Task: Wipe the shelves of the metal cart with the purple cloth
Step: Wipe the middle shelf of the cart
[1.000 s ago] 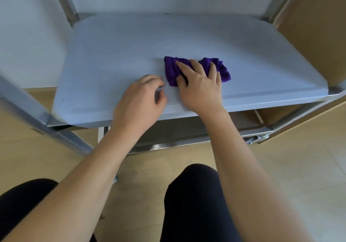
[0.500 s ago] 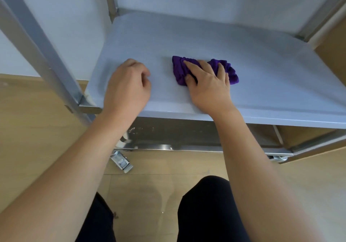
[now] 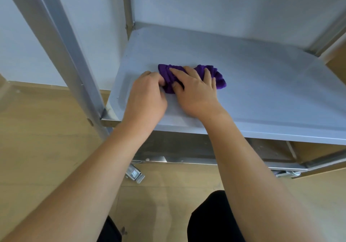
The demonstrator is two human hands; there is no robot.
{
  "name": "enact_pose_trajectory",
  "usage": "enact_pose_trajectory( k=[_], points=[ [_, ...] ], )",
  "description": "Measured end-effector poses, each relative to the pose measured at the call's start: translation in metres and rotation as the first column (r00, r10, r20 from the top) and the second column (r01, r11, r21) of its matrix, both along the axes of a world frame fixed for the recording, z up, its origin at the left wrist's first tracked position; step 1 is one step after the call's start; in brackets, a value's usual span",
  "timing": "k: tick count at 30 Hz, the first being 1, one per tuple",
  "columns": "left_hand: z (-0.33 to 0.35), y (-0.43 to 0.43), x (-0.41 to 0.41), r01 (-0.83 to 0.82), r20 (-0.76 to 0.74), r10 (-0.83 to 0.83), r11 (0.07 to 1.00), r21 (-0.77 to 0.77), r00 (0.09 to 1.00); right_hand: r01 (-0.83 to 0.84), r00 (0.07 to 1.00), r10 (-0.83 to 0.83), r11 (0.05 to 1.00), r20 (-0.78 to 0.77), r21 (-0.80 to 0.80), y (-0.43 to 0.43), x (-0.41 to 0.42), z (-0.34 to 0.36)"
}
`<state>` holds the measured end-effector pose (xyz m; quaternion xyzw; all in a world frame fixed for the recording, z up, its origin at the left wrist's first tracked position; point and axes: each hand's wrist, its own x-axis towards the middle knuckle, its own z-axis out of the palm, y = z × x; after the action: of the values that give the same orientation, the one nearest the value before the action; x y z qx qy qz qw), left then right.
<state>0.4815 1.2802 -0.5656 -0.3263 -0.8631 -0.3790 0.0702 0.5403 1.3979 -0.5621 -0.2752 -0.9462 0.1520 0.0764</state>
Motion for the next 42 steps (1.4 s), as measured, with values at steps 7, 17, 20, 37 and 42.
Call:
enact_pose_trajectory(
  k=[7, 17, 20, 37, 42],
  points=[
    [0.014, -0.011, -0.031, 0.15, -0.007, -0.152, 0.981, -0.124, 0.988, -0.032, 0.999, 0.032, 0.999, -0.028, -0.004, 0.011, -0.036, 0.002],
    [0.0, 0.001, -0.029, 0.004, -0.116, -0.041, 0.953, -0.303, 0.992, -0.021, 1.0, 0.021, 0.998, 0.0, -0.051, 0.029, -0.113, -0.001],
    [0.0, 0.002, -0.029, -0.002, -0.121, -0.036, 0.952, -0.305, 0.992, -0.016, 1.0, 0.016, 0.999, 0.004, -0.045, 0.032, -0.137, -0.002],
    [-0.002, -0.006, -0.037, 0.026, -0.102, -0.056, 0.96, -0.279, 0.993, -0.087, 0.994, 0.092, 0.993, 0.058, -0.075, 0.05, -0.186, 0.005],
    [-0.002, -0.008, -0.04, 0.027, -0.106, -0.058, 0.961, -0.275, 0.993, -0.215, 0.975, 0.219, 0.971, 0.033, -0.104, 0.053, -0.148, -0.007]
  ],
)
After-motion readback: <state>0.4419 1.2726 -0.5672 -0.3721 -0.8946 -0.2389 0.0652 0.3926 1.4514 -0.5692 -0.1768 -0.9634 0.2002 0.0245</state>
